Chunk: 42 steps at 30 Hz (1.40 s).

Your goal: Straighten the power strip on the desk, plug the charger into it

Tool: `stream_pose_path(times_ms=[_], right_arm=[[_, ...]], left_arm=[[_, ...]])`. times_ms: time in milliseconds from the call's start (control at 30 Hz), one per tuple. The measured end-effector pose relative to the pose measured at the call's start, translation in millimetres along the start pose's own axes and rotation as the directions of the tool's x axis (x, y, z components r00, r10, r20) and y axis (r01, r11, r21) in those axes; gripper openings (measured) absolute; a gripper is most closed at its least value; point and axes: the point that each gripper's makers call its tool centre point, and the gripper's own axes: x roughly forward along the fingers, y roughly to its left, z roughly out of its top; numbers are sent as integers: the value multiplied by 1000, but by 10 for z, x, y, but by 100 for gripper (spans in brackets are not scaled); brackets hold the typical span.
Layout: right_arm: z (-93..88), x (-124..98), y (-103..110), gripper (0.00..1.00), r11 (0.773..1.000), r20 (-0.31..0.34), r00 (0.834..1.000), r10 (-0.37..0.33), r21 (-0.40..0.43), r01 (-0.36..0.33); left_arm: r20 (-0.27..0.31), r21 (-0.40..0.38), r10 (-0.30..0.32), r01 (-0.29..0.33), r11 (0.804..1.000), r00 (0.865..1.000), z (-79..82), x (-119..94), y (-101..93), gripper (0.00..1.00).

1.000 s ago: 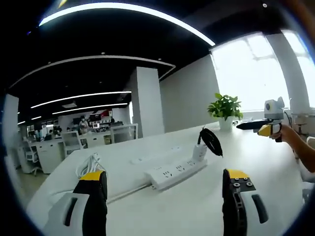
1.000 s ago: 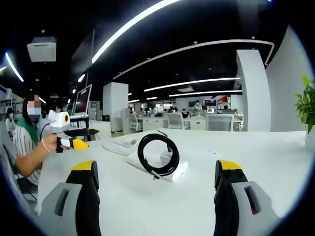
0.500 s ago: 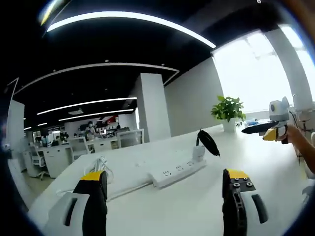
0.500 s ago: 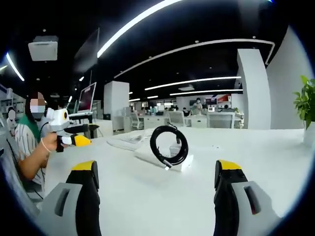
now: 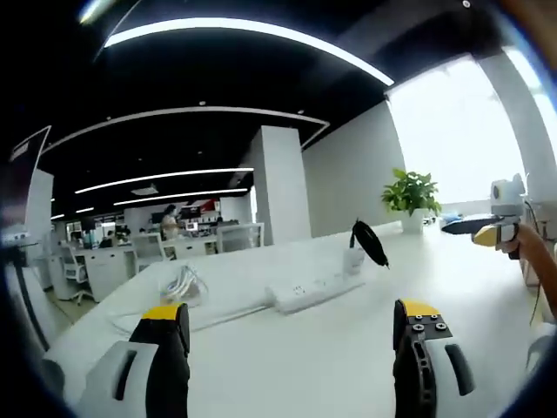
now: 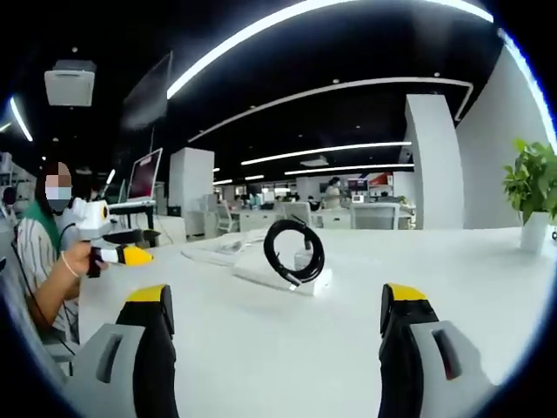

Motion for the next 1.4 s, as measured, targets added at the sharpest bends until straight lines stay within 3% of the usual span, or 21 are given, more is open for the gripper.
stream_pose_path(times_ms=[267,400,867,1400], right_arm=[[-137,-47,4,98,999,-19,1000,-3,37,4],[-173,-62,5,99,1000,-35,999,-17,20,17],[-133,-175,12,99,998,-10,998,-55,30,56],[-261,-239,37,100,996,-36,997,-73,43,75]], left_arm=[[-9,6,28,-28,1000,1000,-61,-111,-12,99],[1,-44,1,-1,999,1000,-90,-153,-53,99],[-11,-81,32,-32,996,999,-183,-300,-41,99],[-19,-107,51,-53,993,999,-248,-361,-13,99]])
